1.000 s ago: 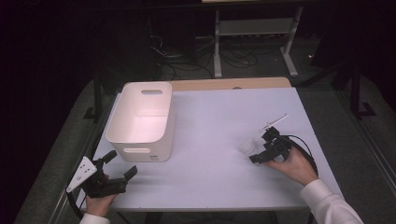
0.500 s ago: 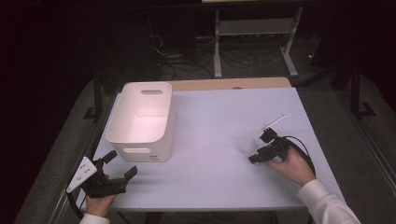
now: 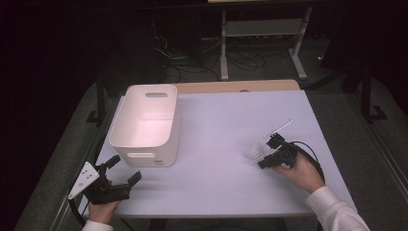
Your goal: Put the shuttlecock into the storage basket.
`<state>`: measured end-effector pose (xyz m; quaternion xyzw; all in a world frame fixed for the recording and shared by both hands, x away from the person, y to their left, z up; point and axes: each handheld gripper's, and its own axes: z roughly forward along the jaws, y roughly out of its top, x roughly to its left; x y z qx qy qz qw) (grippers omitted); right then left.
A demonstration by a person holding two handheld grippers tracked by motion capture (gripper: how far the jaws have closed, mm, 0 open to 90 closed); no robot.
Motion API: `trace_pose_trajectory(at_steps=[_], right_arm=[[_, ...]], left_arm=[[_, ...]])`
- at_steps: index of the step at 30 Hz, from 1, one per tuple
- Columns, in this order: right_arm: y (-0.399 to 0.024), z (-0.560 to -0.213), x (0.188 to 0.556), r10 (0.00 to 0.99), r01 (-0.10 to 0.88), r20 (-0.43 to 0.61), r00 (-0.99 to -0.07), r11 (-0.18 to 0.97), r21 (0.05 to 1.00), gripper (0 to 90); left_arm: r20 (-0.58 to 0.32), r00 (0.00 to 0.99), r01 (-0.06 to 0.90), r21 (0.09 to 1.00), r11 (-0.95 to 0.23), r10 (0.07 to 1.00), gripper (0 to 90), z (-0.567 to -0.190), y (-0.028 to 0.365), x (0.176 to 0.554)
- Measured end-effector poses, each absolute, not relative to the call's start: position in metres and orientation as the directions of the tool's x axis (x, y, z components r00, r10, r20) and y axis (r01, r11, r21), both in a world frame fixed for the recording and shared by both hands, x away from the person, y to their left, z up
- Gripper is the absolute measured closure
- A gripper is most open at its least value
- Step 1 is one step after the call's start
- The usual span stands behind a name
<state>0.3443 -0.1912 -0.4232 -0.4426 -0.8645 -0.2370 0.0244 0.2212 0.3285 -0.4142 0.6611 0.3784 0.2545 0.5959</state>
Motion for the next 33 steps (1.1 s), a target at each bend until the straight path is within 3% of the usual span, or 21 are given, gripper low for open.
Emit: trace_pose_trajectory(at_steps=[33], right_arm=[[-0.190, -0.403, 0.345, 0.712, 0.747, 0.302, -0.634, 0.463, 0.477, 64.3]], left_arm=[[-0.125, 0.581, 0.213, 0.977, -0.002, 0.804, 0.0, -0.416, 0.329, 0.222]])
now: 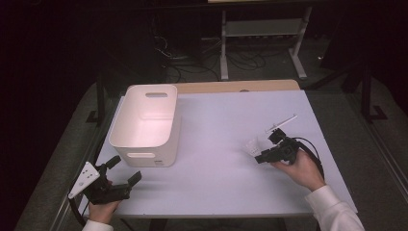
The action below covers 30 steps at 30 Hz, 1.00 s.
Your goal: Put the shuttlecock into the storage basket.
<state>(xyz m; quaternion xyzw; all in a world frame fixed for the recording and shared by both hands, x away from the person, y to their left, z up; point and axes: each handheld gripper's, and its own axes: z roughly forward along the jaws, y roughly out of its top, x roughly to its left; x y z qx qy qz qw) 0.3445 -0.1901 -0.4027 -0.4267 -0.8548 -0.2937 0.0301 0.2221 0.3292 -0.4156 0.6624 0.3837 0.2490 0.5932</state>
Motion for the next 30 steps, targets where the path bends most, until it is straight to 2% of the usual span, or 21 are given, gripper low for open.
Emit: trace_pose_trajectory(at_steps=[30], right_arm=[[-0.141, -0.368, 0.351, 0.625, 0.654, 0.276, -0.730, 0.521, 0.549, 64.3]], left_arm=[[-0.125, 0.585, 0.211, 0.977, -0.002, 0.802, 0.0, -0.416, 0.329, 0.222]])
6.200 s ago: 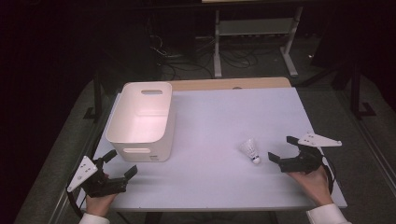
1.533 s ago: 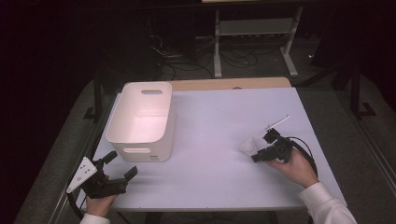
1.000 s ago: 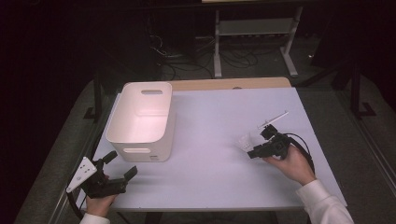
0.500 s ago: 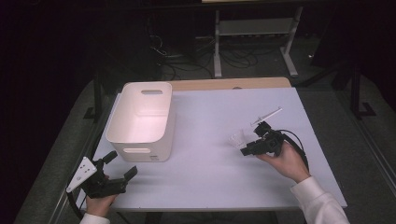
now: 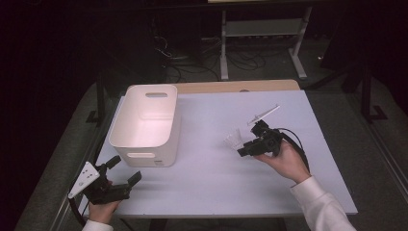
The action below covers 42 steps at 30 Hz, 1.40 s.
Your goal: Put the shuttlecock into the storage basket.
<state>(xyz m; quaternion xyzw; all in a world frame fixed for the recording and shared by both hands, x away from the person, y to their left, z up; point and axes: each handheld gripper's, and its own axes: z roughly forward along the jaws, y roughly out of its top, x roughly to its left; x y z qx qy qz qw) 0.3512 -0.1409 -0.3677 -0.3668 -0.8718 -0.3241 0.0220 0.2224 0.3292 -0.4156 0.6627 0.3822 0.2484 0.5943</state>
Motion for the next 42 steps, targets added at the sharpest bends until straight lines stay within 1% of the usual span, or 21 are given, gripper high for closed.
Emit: trace_pose_trajectory(at_steps=[19, 29, 31, 42], right_arm=[[-0.118, -0.350, 0.354, 0.577, 0.605, 0.271, -0.771, 0.528, 0.596, 64.3], [-0.111, -0.340, 0.355, 0.565, 0.588, 0.263, -0.782, 0.529, 0.612, 64.3], [-0.110, -0.337, 0.356, 0.562, 0.583, 0.259, -0.785, 0.530, 0.616, 64.3], [-0.098, -0.328, 0.360, 0.549, 0.562, 0.245, -0.799, 0.537, 0.628, 64.3]], left_arm=[[-0.122, 0.584, 0.211, 0.977, -0.005, 0.802, 0.0, -0.415, 0.330, 0.222], [-0.121, 0.586, 0.210, 0.978, -0.006, 0.801, 0.0, -0.415, 0.329, 0.222], [-0.134, 0.586, 0.211, 0.977, 0.009, 0.799, 0.0, -0.415, 0.328, 0.222], [-0.124, 0.588, 0.210, 0.978, -0.003, 0.799, 0.0, -0.415, 0.329, 0.222]])
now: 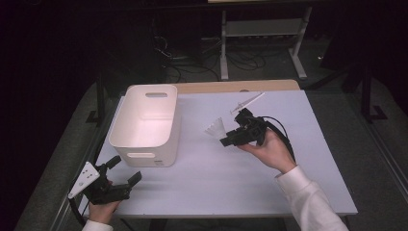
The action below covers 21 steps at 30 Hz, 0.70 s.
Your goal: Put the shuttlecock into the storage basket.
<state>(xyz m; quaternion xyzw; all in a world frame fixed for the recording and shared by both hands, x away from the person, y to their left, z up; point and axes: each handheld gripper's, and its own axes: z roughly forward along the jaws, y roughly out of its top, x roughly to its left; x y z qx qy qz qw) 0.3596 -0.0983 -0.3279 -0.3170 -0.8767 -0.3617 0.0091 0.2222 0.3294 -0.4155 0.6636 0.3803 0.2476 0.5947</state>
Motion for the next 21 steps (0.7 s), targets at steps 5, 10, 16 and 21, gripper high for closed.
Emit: trace_pose_trajectory(at_steps=[5, 10, 16, 21], right_arm=[[-0.091, -0.325, 0.361, 0.537, 0.555, 0.248, -0.806, 0.543, 0.630, 64.3], [-0.085, -0.321, 0.363, 0.529, 0.547, 0.248, -0.812, 0.542, 0.638, 64.3], [-0.079, -0.315, 0.365, 0.515, 0.534, 0.248, -0.821, 0.536, 0.654, 64.3], [-0.073, -0.313, 0.366, 0.509, 0.523, 0.237, -0.827, 0.544, 0.657, 64.3]], left_arm=[[-0.127, 0.590, 0.212, 0.977, 0.000, 0.798, 0.0, -0.416, 0.329, 0.222], [-0.128, 0.590, 0.214, 0.977, -0.001, 0.797, 0.0, -0.416, 0.329, 0.222], [-0.130, 0.589, 0.216, 0.976, -0.001, 0.797, 0.0, -0.416, 0.329, 0.222], [-0.130, 0.589, 0.215, 0.977, 0.001, 0.797, 0.0, -0.416, 0.329, 0.222]])
